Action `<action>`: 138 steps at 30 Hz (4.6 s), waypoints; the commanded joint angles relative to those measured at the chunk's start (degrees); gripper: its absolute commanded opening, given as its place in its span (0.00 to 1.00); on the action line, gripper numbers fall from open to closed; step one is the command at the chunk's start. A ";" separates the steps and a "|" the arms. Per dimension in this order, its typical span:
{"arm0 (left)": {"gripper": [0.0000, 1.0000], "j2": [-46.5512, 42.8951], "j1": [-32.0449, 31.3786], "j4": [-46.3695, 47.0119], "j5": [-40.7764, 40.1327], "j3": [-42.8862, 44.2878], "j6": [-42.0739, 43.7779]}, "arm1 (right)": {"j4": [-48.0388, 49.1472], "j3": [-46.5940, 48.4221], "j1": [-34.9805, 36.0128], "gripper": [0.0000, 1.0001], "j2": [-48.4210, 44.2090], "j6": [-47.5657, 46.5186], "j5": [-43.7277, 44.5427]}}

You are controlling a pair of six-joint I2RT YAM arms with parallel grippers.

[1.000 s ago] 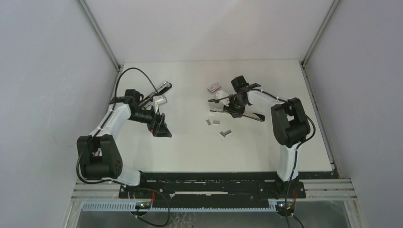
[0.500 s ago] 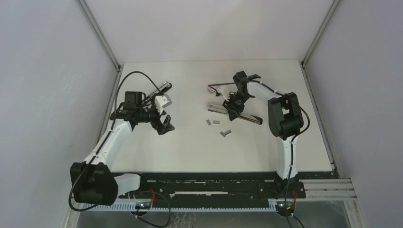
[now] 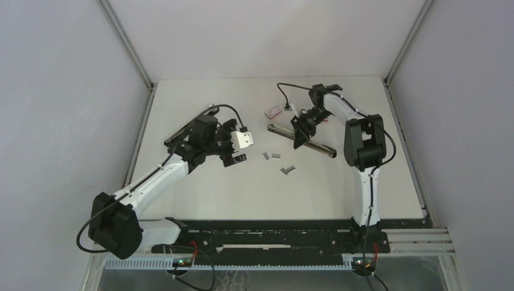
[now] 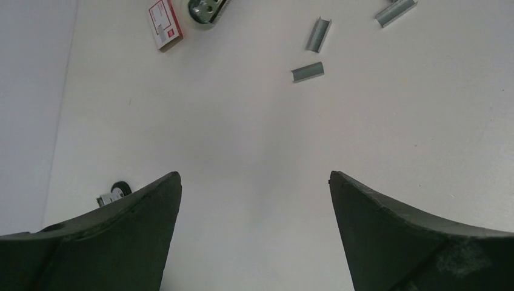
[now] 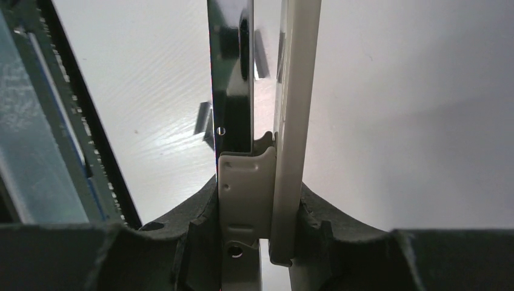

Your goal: Unload the staples from the stapler

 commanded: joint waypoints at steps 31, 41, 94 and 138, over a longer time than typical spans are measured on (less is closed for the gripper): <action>0.79 -1.31 -18.36 4.11 -14.98 -0.99 9.96 | -21.30 11.91 13.89 0.00 3.17 -7.68 -14.65; 0.70 0.57 -21.42 2.53 -16.44 -1.25 11.58 | -21.30 11.53 13.55 0.00 2.75 -7.59 -16.82; 0.31 6.91 -26.76 11.77 -22.98 -3.47 7.39 | -21.27 10.47 17.02 0.00 1.44 -7.64 -18.06; 0.00 11.68 -21.45 19.62 -26.12 -4.62 -1.14 | -19.46 14.56 8.93 0.62 5.80 -5.90 -20.24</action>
